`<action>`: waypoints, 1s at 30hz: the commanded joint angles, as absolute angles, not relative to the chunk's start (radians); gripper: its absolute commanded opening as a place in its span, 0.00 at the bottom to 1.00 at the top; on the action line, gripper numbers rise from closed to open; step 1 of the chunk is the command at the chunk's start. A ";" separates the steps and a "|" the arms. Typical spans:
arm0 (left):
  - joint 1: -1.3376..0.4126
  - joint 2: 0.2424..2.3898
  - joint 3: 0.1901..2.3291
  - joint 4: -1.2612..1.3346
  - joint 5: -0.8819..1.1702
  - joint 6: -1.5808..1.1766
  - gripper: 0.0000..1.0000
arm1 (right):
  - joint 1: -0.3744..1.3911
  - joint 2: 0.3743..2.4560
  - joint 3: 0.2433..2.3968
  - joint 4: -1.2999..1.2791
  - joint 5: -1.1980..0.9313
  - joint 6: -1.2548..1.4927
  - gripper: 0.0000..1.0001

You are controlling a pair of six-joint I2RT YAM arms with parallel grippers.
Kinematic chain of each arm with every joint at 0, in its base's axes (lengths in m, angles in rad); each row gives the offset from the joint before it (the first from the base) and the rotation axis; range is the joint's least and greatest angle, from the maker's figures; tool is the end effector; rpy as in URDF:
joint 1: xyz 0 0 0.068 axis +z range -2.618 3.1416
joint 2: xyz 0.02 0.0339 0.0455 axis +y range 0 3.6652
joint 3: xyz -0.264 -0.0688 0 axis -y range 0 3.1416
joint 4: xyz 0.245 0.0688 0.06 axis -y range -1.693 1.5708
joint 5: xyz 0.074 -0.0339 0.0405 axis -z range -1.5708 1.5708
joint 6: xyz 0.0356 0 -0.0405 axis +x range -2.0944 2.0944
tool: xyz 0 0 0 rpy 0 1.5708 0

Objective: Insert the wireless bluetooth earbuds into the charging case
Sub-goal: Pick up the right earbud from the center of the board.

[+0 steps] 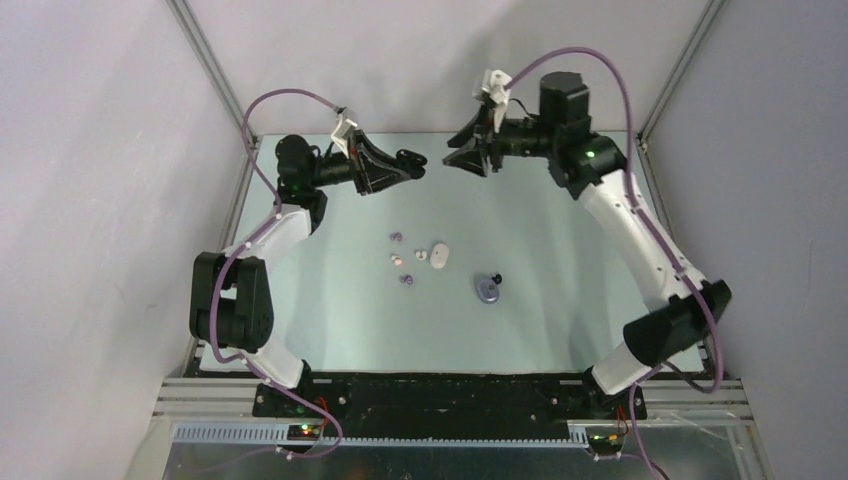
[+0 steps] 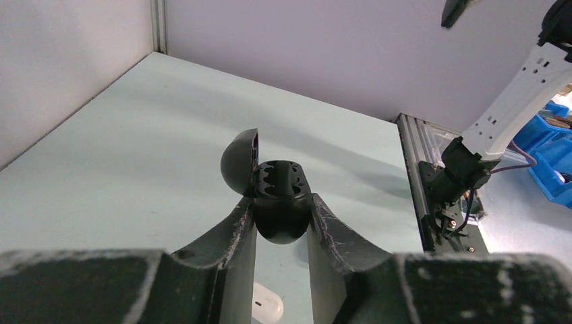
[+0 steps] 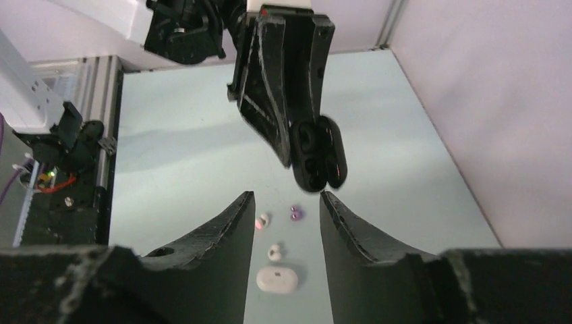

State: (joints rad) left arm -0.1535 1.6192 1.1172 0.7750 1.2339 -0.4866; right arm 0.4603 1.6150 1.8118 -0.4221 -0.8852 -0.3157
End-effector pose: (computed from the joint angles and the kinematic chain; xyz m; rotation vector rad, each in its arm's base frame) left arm 0.3496 -0.0881 0.3350 0.8991 1.3563 -1.2932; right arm 0.3052 0.1821 0.4624 -1.2242 1.3166 0.8918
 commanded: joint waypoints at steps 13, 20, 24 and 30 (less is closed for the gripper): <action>-0.123 1.539 1.128 0.687 1.211 -0.437 0.00 | 0.376 1.487 1.189 -0.838 -0.652 -1.099 0.09; -0.119 1.521 1.117 0.648 1.201 -0.424 0.00 | 0.371 1.493 1.070 -0.804 -0.648 -1.375 0.05; -0.117 1.516 1.115 0.627 1.198 -0.410 0.00 | 0.379 1.524 1.020 -0.792 -0.631 -1.533 0.05; -0.115 1.503 1.112 0.588 1.190 -0.385 0.00 | 0.395 1.589 1.009 -0.759 -0.617 -1.636 0.06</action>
